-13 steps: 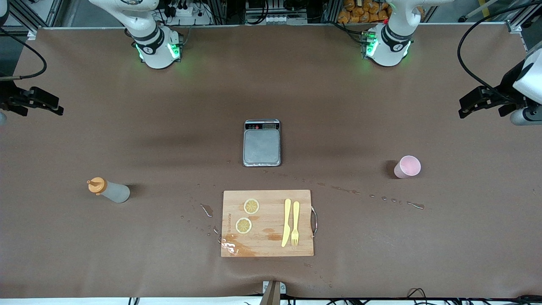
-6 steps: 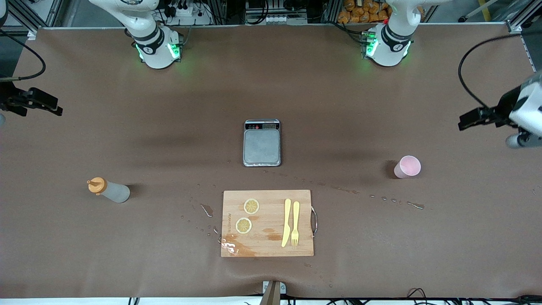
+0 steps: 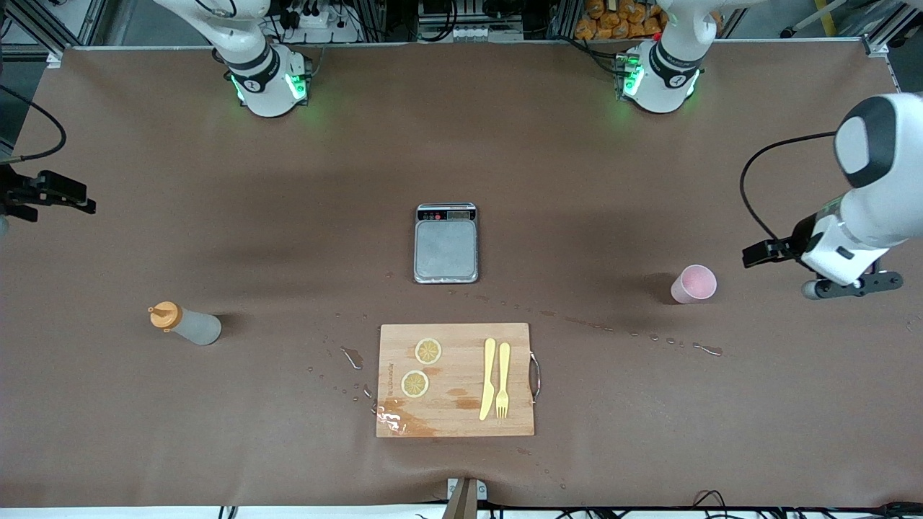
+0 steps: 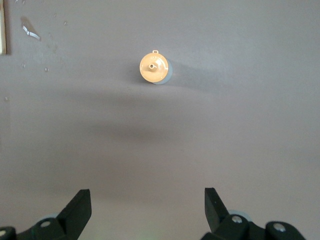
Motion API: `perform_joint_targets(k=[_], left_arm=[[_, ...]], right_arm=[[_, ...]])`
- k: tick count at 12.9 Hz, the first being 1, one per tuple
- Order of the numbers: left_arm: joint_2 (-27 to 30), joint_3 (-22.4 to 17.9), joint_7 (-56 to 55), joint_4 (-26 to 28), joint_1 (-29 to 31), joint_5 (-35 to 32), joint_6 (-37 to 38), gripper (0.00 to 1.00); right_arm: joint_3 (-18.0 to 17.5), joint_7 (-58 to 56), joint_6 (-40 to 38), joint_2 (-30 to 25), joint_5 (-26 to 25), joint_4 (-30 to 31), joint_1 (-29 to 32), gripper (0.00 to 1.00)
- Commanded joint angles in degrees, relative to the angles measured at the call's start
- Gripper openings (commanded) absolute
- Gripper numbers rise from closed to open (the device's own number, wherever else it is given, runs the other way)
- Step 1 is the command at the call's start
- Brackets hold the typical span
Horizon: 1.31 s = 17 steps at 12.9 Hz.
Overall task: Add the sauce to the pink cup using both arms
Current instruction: 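Grasp the pink cup with the left gripper while the right gripper grasps the bottle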
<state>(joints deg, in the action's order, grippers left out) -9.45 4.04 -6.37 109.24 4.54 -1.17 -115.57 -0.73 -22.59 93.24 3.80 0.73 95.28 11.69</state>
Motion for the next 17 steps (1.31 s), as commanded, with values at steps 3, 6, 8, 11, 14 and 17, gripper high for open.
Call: perform_joint_targets(k=[3, 6, 8, 11, 14, 17], left_arm=[[-4.8, 0.7, 0.5, 4.5, -0.2, 1.0, -7.5, 1.00], [-8.6, 0.7, 0.5, 4.4, -0.2, 1.0, -10.5, 1.00], [-10.8, 0.7, 0.6, 4.4, 0.1, 1.0, -12.9, 1.00], [-13.0, 0.7, 0.7, 4.5, 0.1, 0.9, -14.1, 0.95], [-14.0, 0.7, 0.7, 4.6, -0.1, 0.6, -14.4, 0.73], [-15.1, 0.7, 0.7, 4.6, -0.2, 0.2, -14.4, 0.45]], right_arm=[[-0.4, -20.2, 3.2, 6.7, 5.2, -0.6, 5.3, 1.00], [-0.4, -33.1, 7.4, 11.2, 10.0, -0.7, 9.4, 1.00], [-0.4, -38.8, 9.3, 13.6, 12.3, -0.6, 10.8, 1.00], [-0.4, -49.7, 13.3, 17.6, 17.4, -0.6, 12.7, 1.00], [-0.4, -63.4, 17.7, 22.2, 25.8, -0.6, 14.2, 1.00], [-0.4, -79.7, 20.0, 27.5, 37.0, -0.7, 15.7, 1.00]])
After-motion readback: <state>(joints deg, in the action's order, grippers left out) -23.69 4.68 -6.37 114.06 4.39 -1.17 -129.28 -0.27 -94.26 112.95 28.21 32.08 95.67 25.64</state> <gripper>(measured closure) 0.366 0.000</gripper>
